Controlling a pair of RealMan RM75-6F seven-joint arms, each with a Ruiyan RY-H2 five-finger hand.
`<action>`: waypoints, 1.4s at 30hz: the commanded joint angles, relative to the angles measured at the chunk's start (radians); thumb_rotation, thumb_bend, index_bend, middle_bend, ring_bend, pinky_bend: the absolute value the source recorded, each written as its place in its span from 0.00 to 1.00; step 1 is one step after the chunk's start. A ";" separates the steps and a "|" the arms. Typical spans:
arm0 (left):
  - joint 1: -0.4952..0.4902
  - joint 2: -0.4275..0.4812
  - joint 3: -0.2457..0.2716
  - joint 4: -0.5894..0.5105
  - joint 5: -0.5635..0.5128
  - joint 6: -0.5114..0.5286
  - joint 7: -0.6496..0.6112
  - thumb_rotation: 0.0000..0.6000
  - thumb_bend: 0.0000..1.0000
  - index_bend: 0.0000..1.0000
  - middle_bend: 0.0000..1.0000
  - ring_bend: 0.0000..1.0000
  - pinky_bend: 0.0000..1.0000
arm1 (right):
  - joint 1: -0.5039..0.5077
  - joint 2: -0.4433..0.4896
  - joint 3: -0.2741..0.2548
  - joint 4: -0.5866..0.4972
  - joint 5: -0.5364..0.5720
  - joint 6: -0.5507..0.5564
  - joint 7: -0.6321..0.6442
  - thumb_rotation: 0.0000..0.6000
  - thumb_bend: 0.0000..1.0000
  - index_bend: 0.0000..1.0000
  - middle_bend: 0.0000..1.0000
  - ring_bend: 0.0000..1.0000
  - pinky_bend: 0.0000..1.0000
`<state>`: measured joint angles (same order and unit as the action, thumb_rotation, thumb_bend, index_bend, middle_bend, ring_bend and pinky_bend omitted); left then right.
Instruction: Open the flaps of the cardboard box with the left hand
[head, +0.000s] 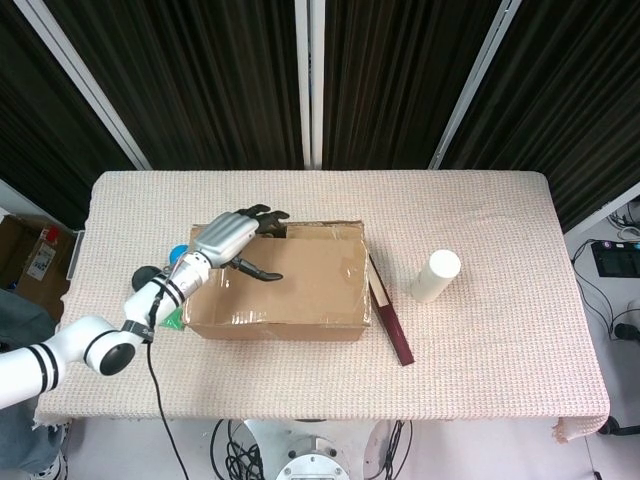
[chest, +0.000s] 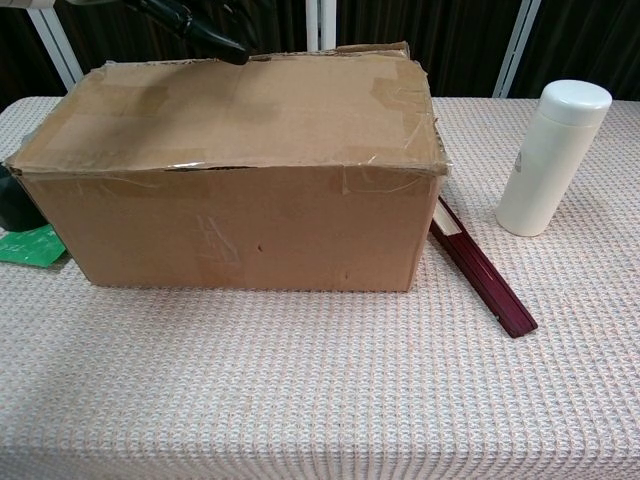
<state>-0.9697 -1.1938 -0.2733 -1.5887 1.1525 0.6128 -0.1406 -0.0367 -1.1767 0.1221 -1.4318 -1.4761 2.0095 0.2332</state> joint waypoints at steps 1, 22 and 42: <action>0.005 -0.001 0.013 0.001 -0.009 -0.010 -0.010 0.51 0.00 0.11 0.23 0.07 0.19 | 0.001 -0.004 0.010 0.001 -0.007 -0.010 0.001 1.00 0.28 0.00 0.00 0.00 0.00; 0.053 0.136 -0.034 -0.168 0.102 0.076 -0.129 0.47 0.00 0.12 0.41 0.09 0.19 | 0.000 -0.016 0.066 0.014 -0.004 -0.093 0.023 1.00 0.27 0.00 0.00 0.00 0.00; 0.201 0.502 -0.056 -0.495 0.253 0.114 -0.422 0.47 0.00 0.11 0.49 0.15 0.21 | 0.013 -0.021 0.081 0.021 -0.031 -0.146 0.038 1.00 0.24 0.00 0.00 0.00 0.00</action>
<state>-0.7935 -0.7169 -0.3445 -2.0536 1.3643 0.7399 -0.5085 -0.0240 -1.1981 0.2027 -1.4102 -1.5064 1.8643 0.2715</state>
